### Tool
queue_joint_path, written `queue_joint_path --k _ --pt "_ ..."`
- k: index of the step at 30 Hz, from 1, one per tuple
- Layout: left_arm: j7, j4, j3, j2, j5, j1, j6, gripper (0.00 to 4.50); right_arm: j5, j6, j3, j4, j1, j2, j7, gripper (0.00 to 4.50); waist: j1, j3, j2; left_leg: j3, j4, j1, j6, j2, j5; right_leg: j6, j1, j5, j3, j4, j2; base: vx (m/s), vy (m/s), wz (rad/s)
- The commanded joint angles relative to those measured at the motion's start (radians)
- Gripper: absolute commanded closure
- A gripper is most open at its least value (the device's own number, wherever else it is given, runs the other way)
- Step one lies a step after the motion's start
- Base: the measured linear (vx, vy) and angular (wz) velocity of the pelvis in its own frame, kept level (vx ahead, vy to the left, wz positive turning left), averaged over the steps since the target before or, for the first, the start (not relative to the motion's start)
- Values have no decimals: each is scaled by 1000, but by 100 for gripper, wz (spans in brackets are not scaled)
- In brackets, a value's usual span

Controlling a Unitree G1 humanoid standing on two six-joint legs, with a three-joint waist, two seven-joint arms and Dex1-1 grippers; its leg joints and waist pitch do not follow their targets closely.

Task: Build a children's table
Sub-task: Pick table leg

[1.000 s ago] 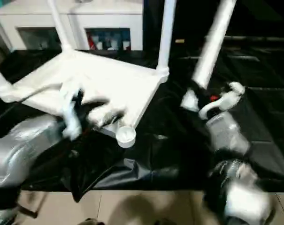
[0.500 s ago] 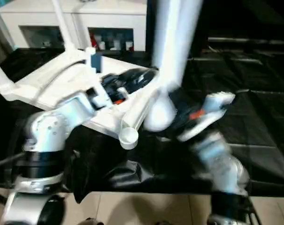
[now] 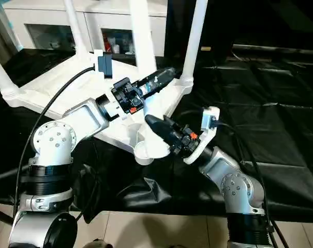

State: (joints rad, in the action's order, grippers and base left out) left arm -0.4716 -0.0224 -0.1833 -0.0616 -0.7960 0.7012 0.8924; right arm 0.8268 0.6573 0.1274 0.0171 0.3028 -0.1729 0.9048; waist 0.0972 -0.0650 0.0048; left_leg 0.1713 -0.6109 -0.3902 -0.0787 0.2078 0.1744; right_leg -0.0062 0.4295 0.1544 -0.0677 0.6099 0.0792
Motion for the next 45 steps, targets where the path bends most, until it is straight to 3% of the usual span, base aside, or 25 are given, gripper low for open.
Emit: queue_joint_path --k 1,10,24,29,31,36,37,40,43,45 --pt "28 7 -4 4 -5 11 17 40 -13 4 -13 -3 23 -12 16 262 3 81 -22 3 67 4 40 6 130 -103 -67 343 29 -85 45 0 0 0" --pt "56 -18 -8 22 29 12 -26 113 -74 -34 -49 30 34 -26 -7 262 2 81 -27 4 68 7 35 6 139 -100 -65 335 30 -86 45 0 0 0" --pt "76 -31 -16 27 34 23 -66 243 -107 -76 -51 69 57 -27 -22 262 1 83 -24 4 66 7 39 7 129 -133 -68 281 32 -78 45 0 0 0" --pt "58 -35 8 34 43 25 -74 261 -137 -102 -48 84 68 -27 -48 262 0 83 -24 4 66 8 38 7 136 -133 -68 283 32 -78 45 0 0 0" --pt "50 -37 20 41 55 26 -79 262 -140 -89 -48 97 74 -31 -57 206 -2 84 -23 4 66 8 38 7 130 -138 -70 273 32 -76 45 0 0 0" --pt "13 -51 70 67 92 36 -89 264 -180 -45 -69 118 104 -68 -92 149 -5 83 -21 4 66 10 33 6 128 -135 -69 275 32 -78 42 0 0 0" --pt "-7 -59 92 79 108 45 -96 264 -185 8 -70 133 136 -89 -124 149 -7 84 -22 5 66 9 31 4 127 -131 -70 278 33 -77 41 0 0 0" --pt "-27 -68 111 93 122 52 -101 264 -189 30 -77 137 155 -109 -116 141 -5 84 -22 5 65 10 25 4 127 -127 -71 288 33 -78 43 0 0 0" --pt "-63 -81 131 108 134 64 -112 264 -205 56 -113 133 178 -157 -62 141 -4 86 -21 5 63 10 29 5 111 -138 -72 246 34 -72 42 0 0 0" --pt "-93 -98 145 121 140 84 -118 264 -212 95 -156 125 203 -208 4 141 -4 86 -28 7 62 11 34 4 114 -147 -73 242 33 -72 41 0 0 0"
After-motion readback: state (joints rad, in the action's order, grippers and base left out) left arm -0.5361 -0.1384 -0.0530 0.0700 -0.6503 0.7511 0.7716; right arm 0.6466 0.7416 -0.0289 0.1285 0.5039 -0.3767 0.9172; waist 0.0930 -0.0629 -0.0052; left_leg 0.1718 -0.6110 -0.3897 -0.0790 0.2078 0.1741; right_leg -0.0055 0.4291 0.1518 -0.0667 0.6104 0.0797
